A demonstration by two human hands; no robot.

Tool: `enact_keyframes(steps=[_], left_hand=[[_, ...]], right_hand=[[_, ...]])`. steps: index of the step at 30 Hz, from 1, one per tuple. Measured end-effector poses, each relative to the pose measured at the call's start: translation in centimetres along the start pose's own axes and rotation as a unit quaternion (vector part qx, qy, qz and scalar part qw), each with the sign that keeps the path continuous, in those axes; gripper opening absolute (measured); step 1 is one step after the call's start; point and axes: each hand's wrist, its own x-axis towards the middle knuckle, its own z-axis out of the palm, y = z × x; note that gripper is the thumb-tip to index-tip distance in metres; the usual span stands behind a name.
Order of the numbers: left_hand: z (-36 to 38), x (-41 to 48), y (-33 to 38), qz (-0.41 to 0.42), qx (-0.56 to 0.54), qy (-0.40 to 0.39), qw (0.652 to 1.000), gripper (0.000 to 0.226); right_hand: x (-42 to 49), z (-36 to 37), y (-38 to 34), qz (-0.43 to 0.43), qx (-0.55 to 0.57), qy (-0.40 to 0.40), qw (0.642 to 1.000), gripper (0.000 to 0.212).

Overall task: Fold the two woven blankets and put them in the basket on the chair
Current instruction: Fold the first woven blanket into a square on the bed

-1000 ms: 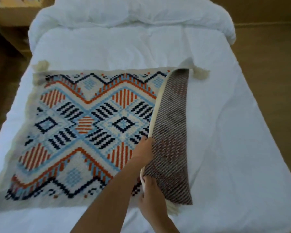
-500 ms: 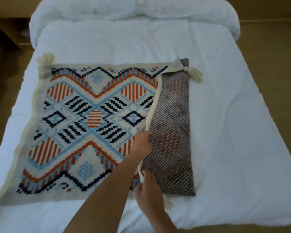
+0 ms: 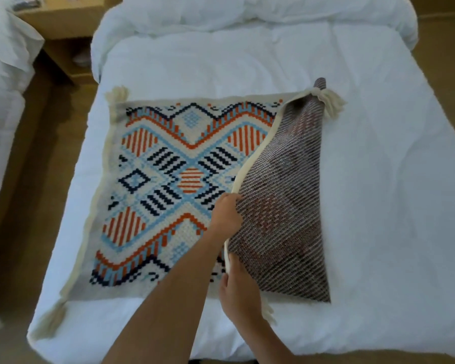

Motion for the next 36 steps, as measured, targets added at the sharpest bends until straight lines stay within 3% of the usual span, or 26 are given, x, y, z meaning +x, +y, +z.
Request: enact_keyframes(steps=[13, 20, 26, 32, 36], left_hand=[[-11.4, 3.8, -21.9, 0.026, 0.007, -0.017, 0.999, 0.049], [-15.5, 3.7, -33.0, 0.009, -0.012, -0.027, 1.000, 0.042], [-16.6, 3.9, -38.4, 0.008, -0.017, -0.025, 1.000, 0.040], [-16.8, 3.7, -41.0, 0.011, -0.027, -0.017, 0.999, 0.045], [-16.8, 3.4, -41.1, 0.010, -0.036, -0.035, 0.999, 0.052]], right_hand=[[3.8, 17.4, -17.6, 0.043, -0.017, 0.005, 0.999, 0.046], [3.1, 24.5, -23.9, 0.011, -0.013, -0.031, 0.999, 0.055], [3.3, 28.9, -26.7, 0.009, -0.002, -0.040, 0.999, 0.050], [3.9, 31.0, -27.1, 0.030, 0.005, -0.110, 0.993, 0.059], [3.5, 30.6, -26.5, 0.025, 0.090, -0.174, 0.980, 0.062]])
